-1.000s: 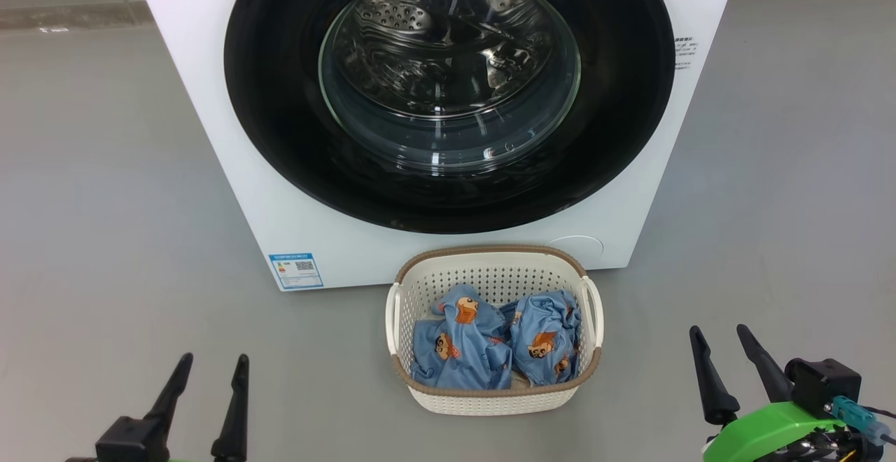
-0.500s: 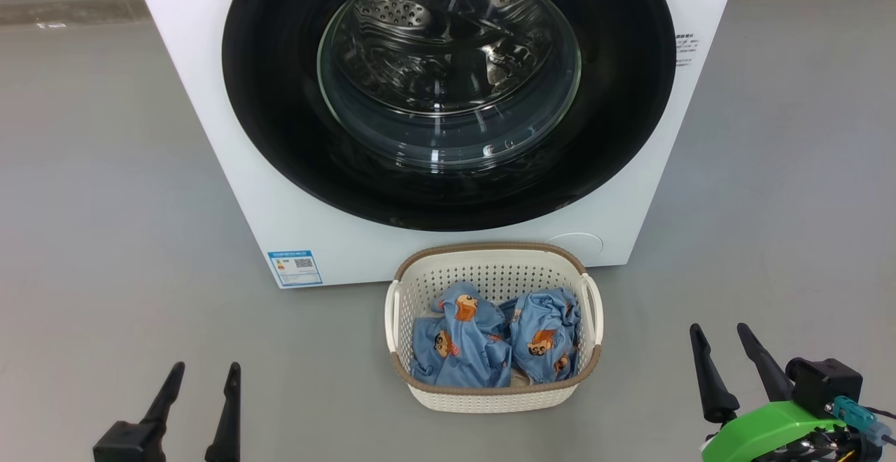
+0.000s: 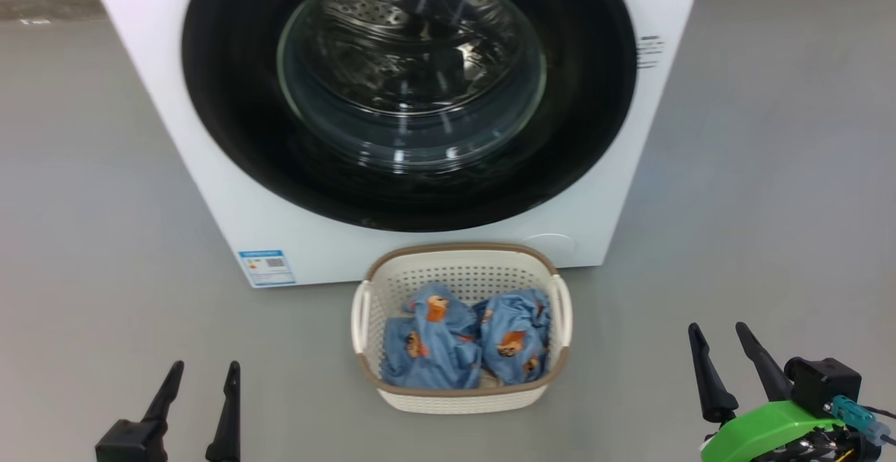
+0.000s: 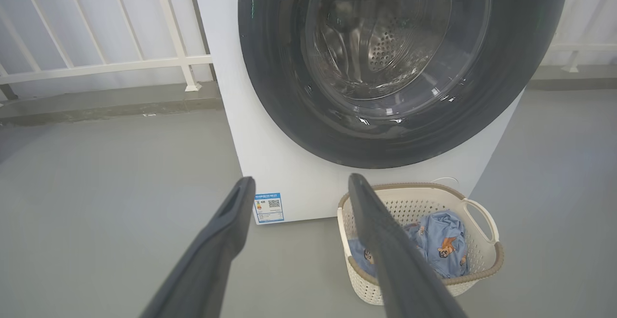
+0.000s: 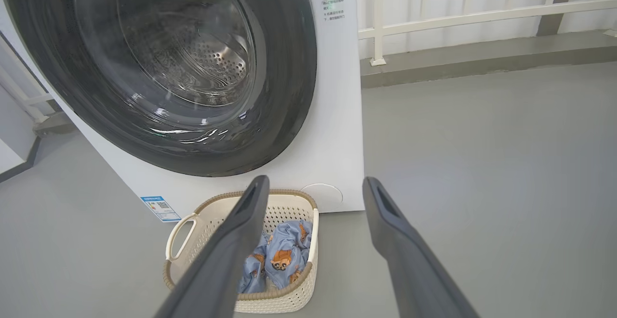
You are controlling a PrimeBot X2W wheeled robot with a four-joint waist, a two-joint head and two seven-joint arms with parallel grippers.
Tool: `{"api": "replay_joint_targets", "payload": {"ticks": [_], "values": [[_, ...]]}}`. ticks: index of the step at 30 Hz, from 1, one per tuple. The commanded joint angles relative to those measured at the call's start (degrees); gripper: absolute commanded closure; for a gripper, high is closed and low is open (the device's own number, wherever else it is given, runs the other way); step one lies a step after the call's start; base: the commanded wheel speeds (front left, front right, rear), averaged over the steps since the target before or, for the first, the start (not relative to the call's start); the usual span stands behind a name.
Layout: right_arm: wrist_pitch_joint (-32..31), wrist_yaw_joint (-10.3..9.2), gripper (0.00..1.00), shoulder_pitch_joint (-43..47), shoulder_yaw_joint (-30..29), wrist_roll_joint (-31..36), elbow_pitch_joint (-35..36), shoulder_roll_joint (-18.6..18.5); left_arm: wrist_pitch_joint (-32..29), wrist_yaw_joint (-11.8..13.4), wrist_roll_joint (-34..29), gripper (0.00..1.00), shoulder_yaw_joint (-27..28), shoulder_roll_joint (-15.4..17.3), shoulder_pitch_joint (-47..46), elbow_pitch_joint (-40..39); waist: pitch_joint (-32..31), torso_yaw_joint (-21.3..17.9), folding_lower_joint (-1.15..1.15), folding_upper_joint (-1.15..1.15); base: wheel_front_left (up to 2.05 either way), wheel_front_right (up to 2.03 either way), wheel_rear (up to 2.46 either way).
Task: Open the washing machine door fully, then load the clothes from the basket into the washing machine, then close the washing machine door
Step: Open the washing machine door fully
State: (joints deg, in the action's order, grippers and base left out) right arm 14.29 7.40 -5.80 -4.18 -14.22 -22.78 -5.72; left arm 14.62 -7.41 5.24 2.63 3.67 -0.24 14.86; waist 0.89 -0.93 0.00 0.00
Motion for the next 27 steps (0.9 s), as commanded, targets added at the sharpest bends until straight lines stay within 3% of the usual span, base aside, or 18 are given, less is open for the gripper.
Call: {"api": "replay_joint_targets", "payload": {"ticks": [1,17,27], "values": [[0.7,0.09,0.0,-0.9,1.2,0.5,1.6,-0.6,0.4,0.0,-0.4,0.0,2.0,0.4,-2.3,-1.1,0.3,0.1,0.0,0.0,1.23,1.23,-2.46],[0.7,0.09,0.0,-1.4,1.0,0.6,2.0,-0.7,0.4,-0.1,1.1,0.0,2.7,-0.1,-3.0,-2.3,1.3,0.0,0.0,0.0,1.19,1.19,-2.37],[0.7,0.09,0.0,-1.7,0.9,0.7,1.9,-0.9,0.4,-0.1,2.0,0.0,2.7,-0.2,-3.0,-3.1,1.5,0.0,0.0,0.0,0.52,0.5,-1.01]]}}
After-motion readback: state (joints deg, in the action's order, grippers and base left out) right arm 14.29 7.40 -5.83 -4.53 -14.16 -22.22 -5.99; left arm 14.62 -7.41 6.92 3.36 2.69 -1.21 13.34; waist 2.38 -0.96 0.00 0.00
